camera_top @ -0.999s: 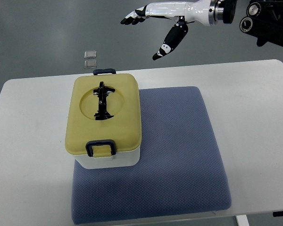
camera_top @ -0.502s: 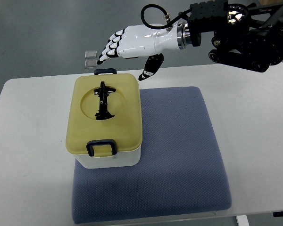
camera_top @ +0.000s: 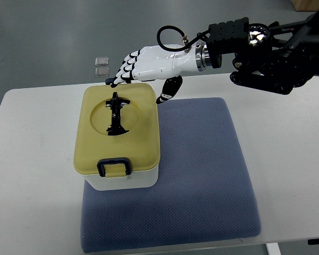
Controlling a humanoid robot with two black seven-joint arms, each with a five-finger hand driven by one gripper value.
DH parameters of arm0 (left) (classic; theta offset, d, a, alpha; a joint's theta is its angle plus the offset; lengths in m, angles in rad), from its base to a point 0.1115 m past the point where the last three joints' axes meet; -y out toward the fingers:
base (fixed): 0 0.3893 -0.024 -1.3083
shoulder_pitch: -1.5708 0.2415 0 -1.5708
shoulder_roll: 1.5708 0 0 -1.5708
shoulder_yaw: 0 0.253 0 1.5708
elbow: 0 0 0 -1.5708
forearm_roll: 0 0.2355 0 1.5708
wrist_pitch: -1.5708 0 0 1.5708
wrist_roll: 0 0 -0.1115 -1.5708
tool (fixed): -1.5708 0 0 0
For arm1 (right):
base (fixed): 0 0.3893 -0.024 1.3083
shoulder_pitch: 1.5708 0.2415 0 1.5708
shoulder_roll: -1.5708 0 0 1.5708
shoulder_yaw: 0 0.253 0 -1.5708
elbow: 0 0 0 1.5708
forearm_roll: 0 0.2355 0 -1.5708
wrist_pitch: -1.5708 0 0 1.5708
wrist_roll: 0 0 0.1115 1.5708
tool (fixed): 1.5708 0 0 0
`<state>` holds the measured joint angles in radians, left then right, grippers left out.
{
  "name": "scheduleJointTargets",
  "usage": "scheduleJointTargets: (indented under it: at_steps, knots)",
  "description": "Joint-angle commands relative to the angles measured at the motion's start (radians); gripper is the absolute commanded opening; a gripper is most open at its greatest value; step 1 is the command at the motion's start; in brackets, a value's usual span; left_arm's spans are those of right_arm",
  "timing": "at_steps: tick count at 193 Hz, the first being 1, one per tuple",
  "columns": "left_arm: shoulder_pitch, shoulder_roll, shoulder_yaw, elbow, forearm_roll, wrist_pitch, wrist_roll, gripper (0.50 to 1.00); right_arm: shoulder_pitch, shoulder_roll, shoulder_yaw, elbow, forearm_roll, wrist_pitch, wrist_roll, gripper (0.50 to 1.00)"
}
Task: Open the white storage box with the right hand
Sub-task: 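Swing the right hand over the yellow lid toward its black handle, then lower the right hand and close its fingers around the black lid handle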
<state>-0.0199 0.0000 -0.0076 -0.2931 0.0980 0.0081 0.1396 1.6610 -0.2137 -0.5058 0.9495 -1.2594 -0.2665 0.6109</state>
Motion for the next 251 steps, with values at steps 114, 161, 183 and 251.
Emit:
scheduleJointTargets:
  at_steps: [114,161,183,251]
  knots:
    - [0.0,0.0,0.0,0.005,0.0,0.0,0.0,1.0,-0.021,0.034,0.0,0.0,0.005,-0.051,0.0,0.666]
    - [0.0,0.0,0.0,0.005,0.0,0.0,0.0,1.0,-0.02,0.051,0.001,0.002,0.017,-0.073,0.0,0.635]
    - [0.0,0.0,0.0,0.005,0.0,0.001,0.0,1.0,-0.018,0.057,0.007,0.002,0.02,-0.074,0.0,0.639]
    - [0.0,0.0,0.0,0.006,0.0,0.001,0.0,1.0,-0.014,0.059,0.013,0.012,0.031,-0.076,0.0,0.66]
